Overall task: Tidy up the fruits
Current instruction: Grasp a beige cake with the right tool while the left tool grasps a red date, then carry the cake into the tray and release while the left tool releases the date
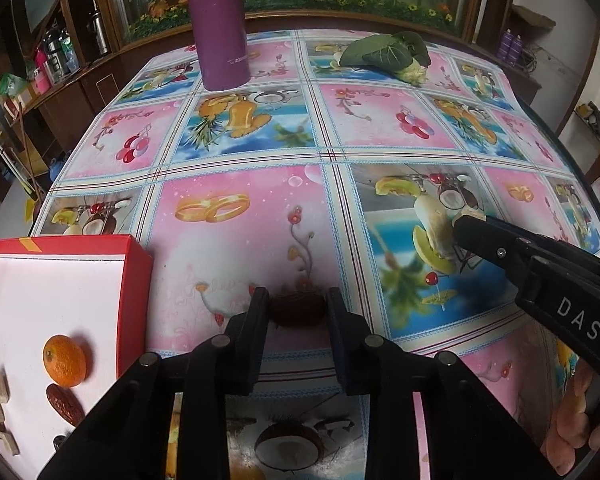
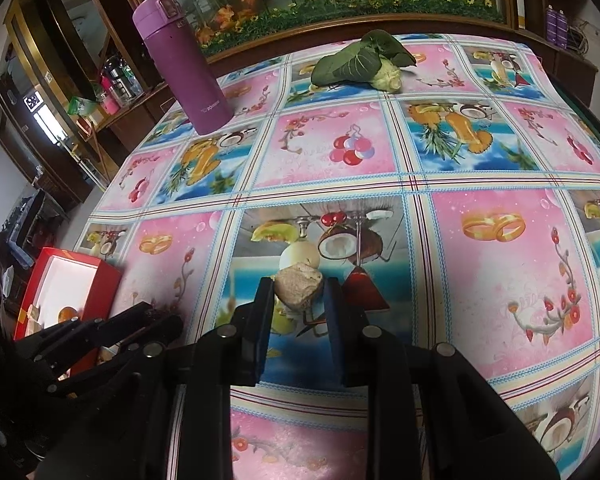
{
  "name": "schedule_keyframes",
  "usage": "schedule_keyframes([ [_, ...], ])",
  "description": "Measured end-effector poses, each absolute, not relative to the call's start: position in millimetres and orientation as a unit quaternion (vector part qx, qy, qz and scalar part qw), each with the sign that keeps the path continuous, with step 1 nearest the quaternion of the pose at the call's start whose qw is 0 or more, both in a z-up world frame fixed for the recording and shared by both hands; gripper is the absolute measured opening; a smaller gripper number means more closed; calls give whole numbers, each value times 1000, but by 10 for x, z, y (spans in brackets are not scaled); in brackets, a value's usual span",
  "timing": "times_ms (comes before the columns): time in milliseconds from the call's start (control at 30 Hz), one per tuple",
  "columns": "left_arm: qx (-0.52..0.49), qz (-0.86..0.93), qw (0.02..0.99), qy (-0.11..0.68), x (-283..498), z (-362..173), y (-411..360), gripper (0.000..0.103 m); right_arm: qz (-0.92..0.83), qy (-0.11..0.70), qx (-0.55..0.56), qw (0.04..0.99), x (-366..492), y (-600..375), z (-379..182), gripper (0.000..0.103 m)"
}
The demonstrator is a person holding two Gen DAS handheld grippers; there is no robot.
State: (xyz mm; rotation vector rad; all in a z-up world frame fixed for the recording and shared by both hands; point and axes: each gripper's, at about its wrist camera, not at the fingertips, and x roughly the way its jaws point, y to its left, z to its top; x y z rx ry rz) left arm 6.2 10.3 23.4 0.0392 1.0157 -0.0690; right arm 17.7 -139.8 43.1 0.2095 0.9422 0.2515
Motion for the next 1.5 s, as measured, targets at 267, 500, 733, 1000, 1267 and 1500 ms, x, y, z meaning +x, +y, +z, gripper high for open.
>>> schedule_keyframes([
  [267,17,-23,887,460,-128,431,107,28,130,441,108,882,120,-1393,505,28],
  [500,-3,-18,907,421,-470,732,227,28,140,422,102,890,31,-1329,574,28],
  [733,-15,11,921,389,-836,944,498,28,153,388,85,905,-94,-1215,668,28],
  [1000,-46,74,928,361,-1163,1089,1083,28,171,374,97,906,-177,-1009,653,28],
  [1267,-61,115,927,351,-1351,1086,1514,28,224,341,100,908,-434,-430,815,28],
  [1500,-72,143,923,350,-1436,1017,1823,28,290,347,101,886,-608,214,830,28],
])
